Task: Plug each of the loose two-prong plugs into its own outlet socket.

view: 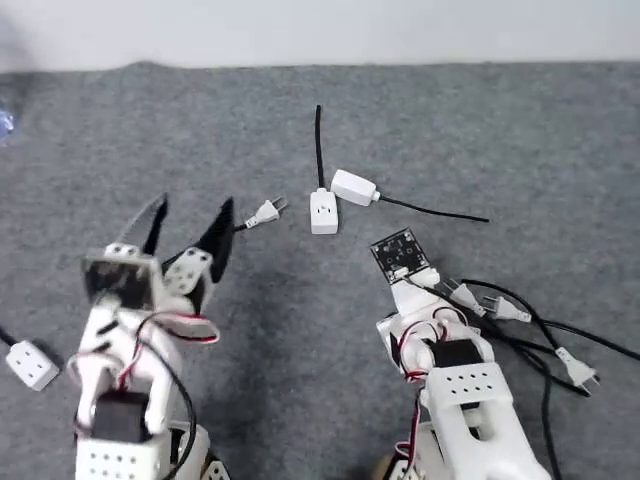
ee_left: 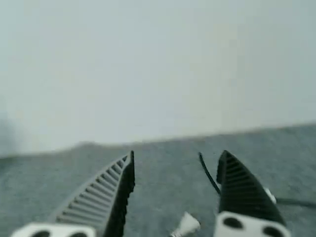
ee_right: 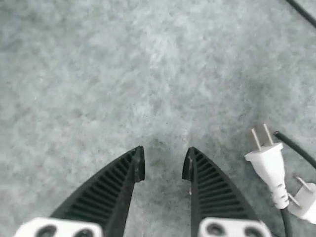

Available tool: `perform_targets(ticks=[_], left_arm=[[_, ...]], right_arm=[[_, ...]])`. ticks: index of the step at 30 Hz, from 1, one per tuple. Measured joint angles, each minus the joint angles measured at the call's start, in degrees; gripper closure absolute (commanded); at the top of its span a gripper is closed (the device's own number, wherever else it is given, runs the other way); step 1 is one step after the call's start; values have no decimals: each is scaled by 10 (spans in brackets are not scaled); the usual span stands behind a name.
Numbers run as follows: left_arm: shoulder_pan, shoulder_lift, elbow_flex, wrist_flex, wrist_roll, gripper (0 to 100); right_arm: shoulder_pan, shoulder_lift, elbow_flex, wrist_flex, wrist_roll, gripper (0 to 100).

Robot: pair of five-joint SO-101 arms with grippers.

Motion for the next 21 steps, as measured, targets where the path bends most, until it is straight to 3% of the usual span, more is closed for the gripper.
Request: perform_targets(ticks=[7, 11, 15, 21], left_arm=[[55, 243, -217, 122, 3, 752], [83, 388, -364, 185, -54, 753], [127, 523, -445, 200, -106, 753], [152, 697, -527, 200, -114, 753]], right_arm=[[2, 0, 1, -9, 0, 872], [10, 0, 1, -10, 0, 872], [83, 0, 1, -31, -1, 872], [205, 0, 1, -49, -2, 872]])
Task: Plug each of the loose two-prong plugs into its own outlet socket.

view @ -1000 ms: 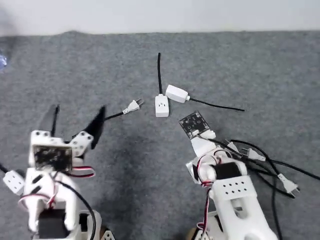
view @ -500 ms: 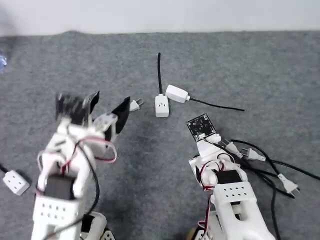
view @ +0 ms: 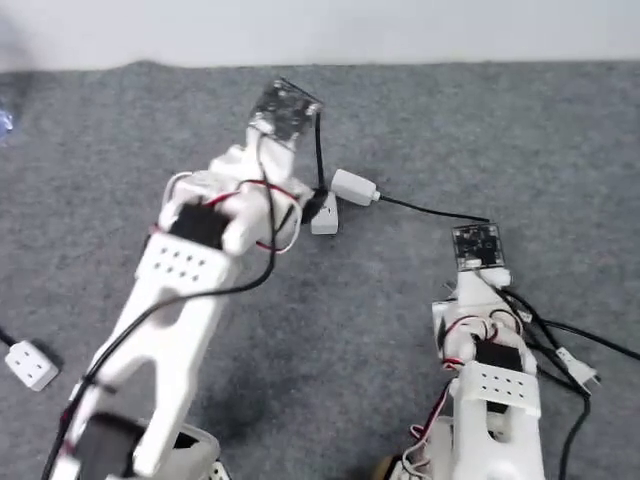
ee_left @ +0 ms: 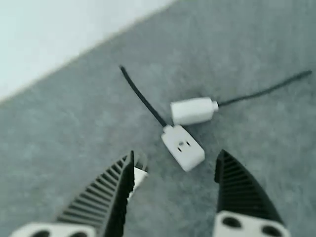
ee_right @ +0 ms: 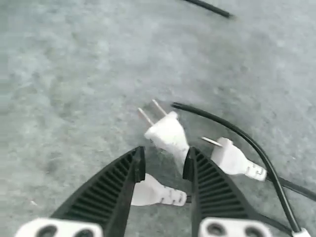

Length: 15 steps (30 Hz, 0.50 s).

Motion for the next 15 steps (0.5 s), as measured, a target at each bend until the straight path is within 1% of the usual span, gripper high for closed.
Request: perform_targets(ticks=[3, 5, 9, 12, 15], left_arm=[[28, 69, -11, -1, 0, 753], [61, 108, -11, -1, 0, 753], [122, 165, -26, -15, -2, 753], [129, 205, -62, -44, -2, 753], [128, 256, -122, -50, -2, 754]], right_arm=[[11, 0, 0, 0, 0, 872], [19, 0, 0, 0, 0, 872], [69, 0, -13, 4, -5, 870], [108, 0, -26, 9, -37, 869], [127, 0, -26, 9, -43, 869]])
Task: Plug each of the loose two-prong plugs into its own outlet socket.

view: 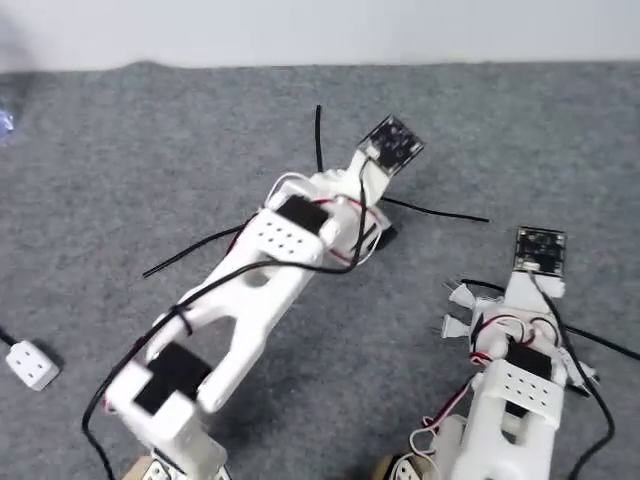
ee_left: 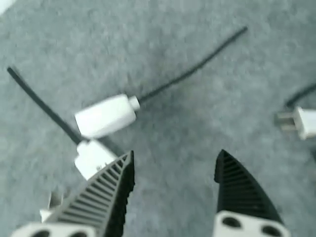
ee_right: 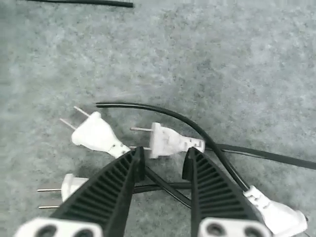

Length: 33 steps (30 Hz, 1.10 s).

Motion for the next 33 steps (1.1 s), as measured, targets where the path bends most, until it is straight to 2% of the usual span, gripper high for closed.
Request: perform_targets(ticks=[5, 14, 23, 27, 33], left_arm=[[1, 126, -150, 22, 25, 754], [-9, 365, -503, 180, 180, 754], [-15, 517, -804, 338, 362, 754], [-21, 558, -901, 378, 417, 754], [-35, 591, -949, 386, 428, 754]], right_arm=[[4, 0, 0, 1, 0, 869], [3, 0, 0, 3, 0, 869], [3, 0, 0, 2, 0, 869], [-11, 0, 0, -1, 0, 872], [-32, 0, 0, -16, 26, 872]])
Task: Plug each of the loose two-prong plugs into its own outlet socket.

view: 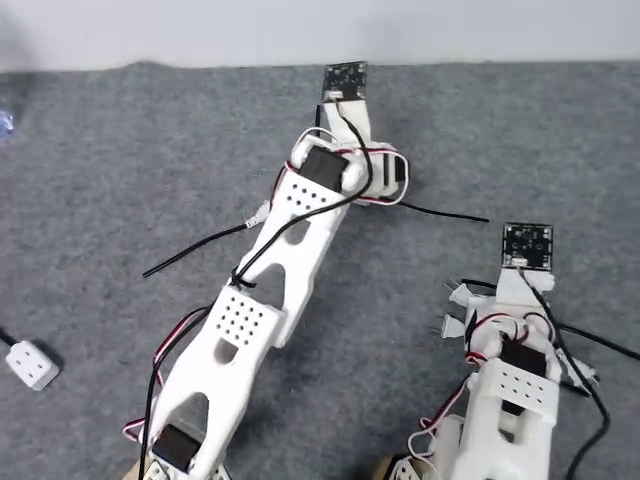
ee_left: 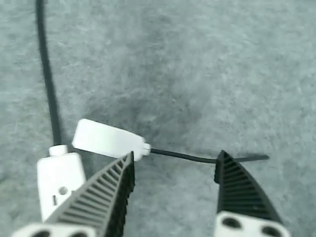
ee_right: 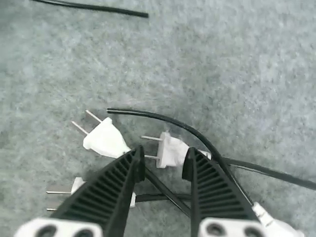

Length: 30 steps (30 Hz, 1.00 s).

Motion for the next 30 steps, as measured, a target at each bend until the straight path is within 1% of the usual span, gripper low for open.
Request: perform_targets(ticks=[7, 14, 18, 23, 30], left_arm=[[-31, 4, -2, 47, 20, 754], [-37, 4, -2, 52, 25, 754], [-55, 23, -3, 45, 25, 754], [-50, 39, -3, 47, 25, 754], [-51, 41, -3, 117, 18, 754]], right_arm=[[-10, 0, 0, 0, 4, 872], [-10, 0, 0, 0, 4, 872], [-17, 0, 0, 0, 4, 872], [-24, 0, 0, 0, 4, 872], [-24, 0, 0, 0, 4, 872]])
